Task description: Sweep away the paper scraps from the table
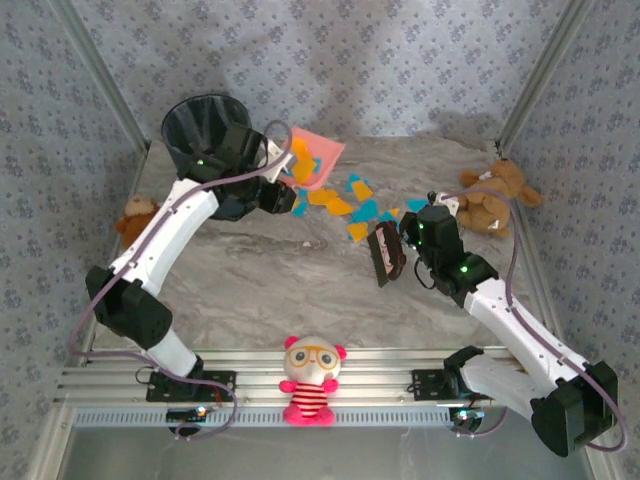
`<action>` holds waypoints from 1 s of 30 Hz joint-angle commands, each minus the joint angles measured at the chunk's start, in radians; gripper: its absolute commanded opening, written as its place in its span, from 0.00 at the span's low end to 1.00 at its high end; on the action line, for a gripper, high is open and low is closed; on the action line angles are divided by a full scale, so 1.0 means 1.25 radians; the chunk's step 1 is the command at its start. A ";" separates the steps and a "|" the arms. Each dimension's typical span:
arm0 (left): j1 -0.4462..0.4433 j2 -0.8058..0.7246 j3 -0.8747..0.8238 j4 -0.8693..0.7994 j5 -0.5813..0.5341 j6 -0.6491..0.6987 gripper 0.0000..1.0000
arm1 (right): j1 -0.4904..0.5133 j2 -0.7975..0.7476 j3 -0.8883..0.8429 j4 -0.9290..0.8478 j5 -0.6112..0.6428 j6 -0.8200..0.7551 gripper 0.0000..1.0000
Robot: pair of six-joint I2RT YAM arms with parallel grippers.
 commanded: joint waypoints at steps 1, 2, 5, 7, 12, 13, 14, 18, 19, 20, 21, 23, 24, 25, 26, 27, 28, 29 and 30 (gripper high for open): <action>0.025 -0.007 0.061 -0.012 0.055 -0.073 0.00 | -0.004 -0.001 0.003 0.023 -0.001 -0.004 0.00; 0.033 -0.007 0.070 -0.012 0.066 -0.080 0.00 | -0.004 -0.002 0.003 0.023 -0.001 -0.004 0.00; 0.054 -0.002 0.098 -0.016 0.092 -0.105 0.00 | -0.005 -0.001 0.007 0.022 -0.002 -0.004 0.00; 0.072 0.001 0.114 -0.014 0.121 -0.123 0.00 | -0.006 0.000 0.007 0.024 -0.003 -0.004 0.00; 0.123 0.008 0.143 -0.002 0.174 -0.169 0.00 | -0.005 -0.001 0.010 0.023 -0.006 -0.004 0.00; 0.132 0.010 0.148 0.000 0.181 -0.177 0.00 | -0.005 -0.001 0.011 0.022 -0.006 -0.004 0.00; 0.139 0.012 0.151 0.002 0.183 -0.184 0.00 | -0.005 -0.001 0.013 0.022 -0.006 -0.004 0.00; 0.176 0.018 0.159 0.022 0.201 -0.218 0.00 | -0.004 -0.001 0.016 0.019 -0.008 -0.004 0.00; 0.187 0.019 0.161 0.030 0.207 -0.231 0.00 | -0.005 -0.001 0.017 0.019 -0.008 -0.004 0.00; 0.197 0.020 0.161 0.036 0.213 -0.243 0.00 | -0.005 -0.001 0.018 0.019 -0.009 -0.004 0.00; 0.207 0.022 0.160 0.045 0.221 -0.260 0.00 | -0.005 -0.001 0.018 0.018 -0.008 -0.004 0.00; 0.227 0.027 0.157 0.069 0.243 -0.292 0.00 | -0.004 0.000 0.018 0.020 -0.009 -0.004 0.00; 0.234 0.027 0.154 0.080 0.251 -0.304 0.00 | -0.004 0.000 0.018 0.019 -0.009 -0.004 0.00; 0.242 0.030 0.153 0.092 0.256 -0.319 0.00 | -0.004 0.001 0.017 0.019 -0.009 -0.004 0.00; 0.250 0.033 0.153 0.104 0.261 -0.337 0.00 | -0.003 0.001 0.018 0.020 -0.011 -0.004 0.00; 0.258 0.037 0.152 0.114 0.268 -0.357 0.00 | -0.004 0.002 0.018 0.020 -0.012 -0.004 0.00; 0.267 0.042 0.152 0.127 0.279 -0.377 0.00 | -0.003 0.003 0.018 0.020 -0.013 -0.004 0.00; 0.276 0.048 0.153 0.139 0.289 -0.397 0.00 | -0.004 0.004 0.018 0.020 -0.013 -0.004 0.00; 0.284 0.052 0.153 0.150 0.296 -0.416 0.00 | -0.004 0.004 0.018 0.020 -0.013 -0.004 0.00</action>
